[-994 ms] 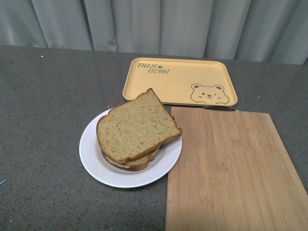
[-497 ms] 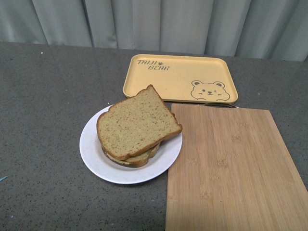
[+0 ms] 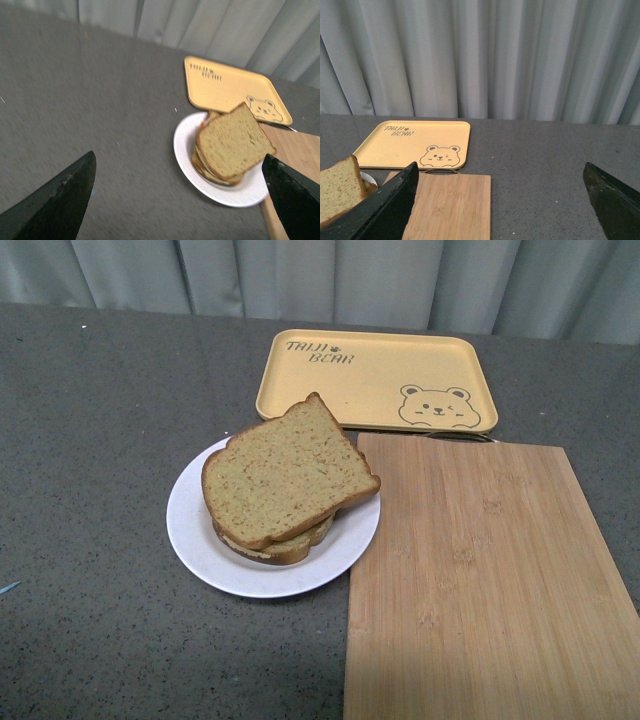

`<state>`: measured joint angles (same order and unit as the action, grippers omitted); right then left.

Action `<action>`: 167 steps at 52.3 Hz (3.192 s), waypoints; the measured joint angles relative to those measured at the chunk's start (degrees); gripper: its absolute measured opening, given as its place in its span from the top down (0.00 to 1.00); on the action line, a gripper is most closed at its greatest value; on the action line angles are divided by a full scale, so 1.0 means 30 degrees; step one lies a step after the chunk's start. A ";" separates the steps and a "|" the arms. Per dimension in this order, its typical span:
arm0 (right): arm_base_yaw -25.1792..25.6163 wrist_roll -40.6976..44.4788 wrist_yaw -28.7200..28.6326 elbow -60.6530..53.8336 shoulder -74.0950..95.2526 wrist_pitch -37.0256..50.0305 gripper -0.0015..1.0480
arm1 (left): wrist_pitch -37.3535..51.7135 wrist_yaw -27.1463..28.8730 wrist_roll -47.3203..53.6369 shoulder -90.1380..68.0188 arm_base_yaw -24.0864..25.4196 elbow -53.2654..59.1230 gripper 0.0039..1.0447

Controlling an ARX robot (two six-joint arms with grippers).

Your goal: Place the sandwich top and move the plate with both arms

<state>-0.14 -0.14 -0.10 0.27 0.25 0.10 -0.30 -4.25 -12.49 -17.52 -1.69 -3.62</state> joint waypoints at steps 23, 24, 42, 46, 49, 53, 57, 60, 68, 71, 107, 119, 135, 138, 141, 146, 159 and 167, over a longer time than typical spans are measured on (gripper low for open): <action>0.0000 0.0015 -0.0007 0.0000 0.0000 0.0000 0.09 | 0.9100 -0.3359 -0.6455 -2.2950 0.0379 -0.5297 0.06; 0.0000 0.0015 -0.0007 0.0000 0.0000 0.0000 0.09 | 0.9129 -0.3359 -0.6543 -2.3518 0.0350 -0.5537 0.06; 0.0000 0.0015 -0.0007 0.0000 0.0000 0.0000 0.09 | 1.0069 -0.4903 -0.7825 -2.9252 -0.0321 -0.8779 0.06; 0.0000 0.0015 -0.0007 0.0000 0.0000 0.0000 0.09 | 0.9974 -0.5523 -0.8204 -3.0199 -0.0452 -0.9187 0.06; 0.0000 0.0015 -0.0007 0.0000 0.0000 0.0000 0.09 | 0.9945 -0.5748 -0.8466 -3.0592 -0.0517 -0.9340 0.06; 0.0000 0.0015 -0.0007 0.0000 0.0000 0.0000 0.09 | 0.9989 -0.6353 -0.9122 -3.1117 -0.0699 -0.9588 0.06; 0.0000 0.0015 -0.0007 0.0000 0.0000 0.0000 0.09 | 0.9938 -0.6856 -0.9486 -3.1452 -0.0889 -0.9843 0.06; 0.0000 0.0022 -0.0007 0.0000 0.0000 0.0000 0.09 | 0.9836 -0.7162 -0.9617 -3.1671 -0.1020 -1.0032 0.06; 0.0000 0.0022 -0.0007 0.0000 0.0000 0.0000 0.09 | 0.9391 -0.7548 -1.0265 -3.2436 -0.1341 -1.0695 0.10; 0.0000 0.0015 -0.0007 0.0000 0.0000 0.0000 0.09 | 0.9449 -0.7599 -1.0950 -3.2887 -0.1348 -1.0987 0.24; 0.0000 0.0022 -0.0007 0.0000 0.0000 0.0000 0.09 | 1.1293 -0.9595 -1.3435 -3.3040 -0.1115 -1.0768 0.97; 0.0000 0.0015 -0.0007 0.0000 0.0000 0.0000 0.09 | 1.5803 -1.0768 -1.6801 -3.0898 -0.0852 -0.8816 0.97; 0.0000 0.0015 -0.0007 0.0000 0.0000 0.0000 0.09 | 1.9380 -0.9457 -2.0640 -3.2108 -0.2375 -1.1162 0.97; 0.0000 0.0015 -0.0007 0.0000 0.0000 0.0000 0.09 | 1.8848 -0.9100 -2.0881 -3.2844 -0.2739 -1.2152 0.97; 0.0000 0.0015 -0.0007 0.0000 0.0000 0.0000 0.09 | 1.8418 -0.8823 -2.0983 -3.3521 -0.3082 -1.3180 0.97; 0.0000 0.0015 -0.0007 0.0000 0.0000 0.0000 0.09 | 1.7566 -0.8408 -2.1092 -3.4541 -0.3570 -1.4987 0.97; 0.0000 0.0015 -0.0007 0.0000 0.0000 0.0000 0.09 | 1.5263 -0.7460 -2.1478 -3.7572 -0.4488 -2.0276 0.97; 0.0000 0.0015 -0.0007 0.0000 0.0000 0.0000 0.09 | 1.4498 -0.7227 -2.1624 -3.8971 -0.4736 -2.2367 0.97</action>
<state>-0.14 -0.10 -0.12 0.27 0.25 0.10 43.20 -25.93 -77.36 -134.43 -15.90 -70.72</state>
